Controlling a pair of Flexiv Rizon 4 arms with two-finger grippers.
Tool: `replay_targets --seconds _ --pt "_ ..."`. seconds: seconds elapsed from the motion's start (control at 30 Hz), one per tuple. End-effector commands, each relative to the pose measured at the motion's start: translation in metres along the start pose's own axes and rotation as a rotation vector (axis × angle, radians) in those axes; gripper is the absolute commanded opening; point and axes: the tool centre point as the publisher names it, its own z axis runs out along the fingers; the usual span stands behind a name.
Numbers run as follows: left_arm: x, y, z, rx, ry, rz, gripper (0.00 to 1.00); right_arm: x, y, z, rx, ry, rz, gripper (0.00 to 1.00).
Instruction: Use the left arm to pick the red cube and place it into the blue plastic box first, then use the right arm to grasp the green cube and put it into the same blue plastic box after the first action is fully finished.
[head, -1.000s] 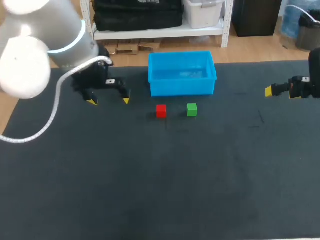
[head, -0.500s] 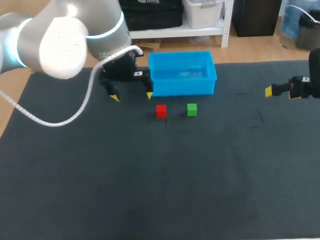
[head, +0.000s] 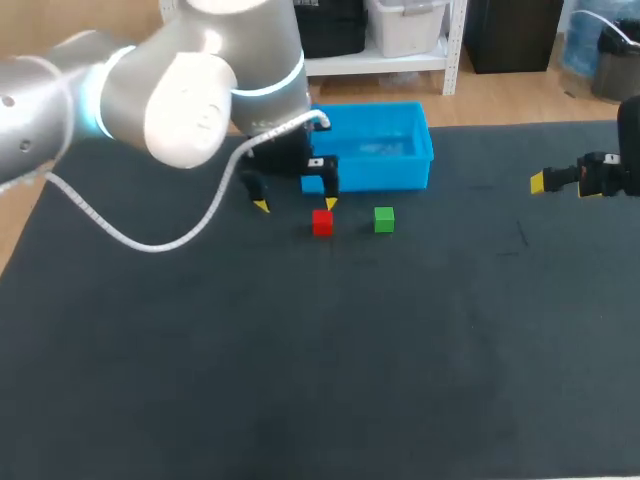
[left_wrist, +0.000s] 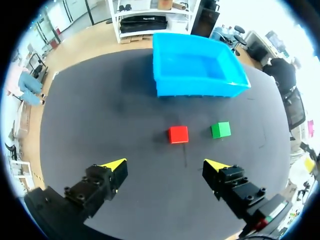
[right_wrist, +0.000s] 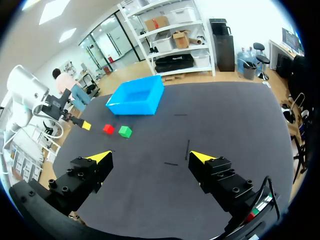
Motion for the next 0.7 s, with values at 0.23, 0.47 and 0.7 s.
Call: replay_targets --seconds 0.23,0.47,0.7 --pt "-0.014 -0.007 0.033 -0.043 0.023 -0.023 1.00 0.000 -0.001 0.000 -0.002 0.001 -0.001 1.00" --pt "-0.026 -0.007 0.048 -0.032 0.032 -0.028 1.00 0.000 -0.001 0.000 -0.002 0.001 -0.001 1.00" --pt "-0.032 -0.011 0.060 -0.017 0.044 -0.035 1.00 0.000 -0.001 0.000 -0.002 0.001 -0.001 1.00"
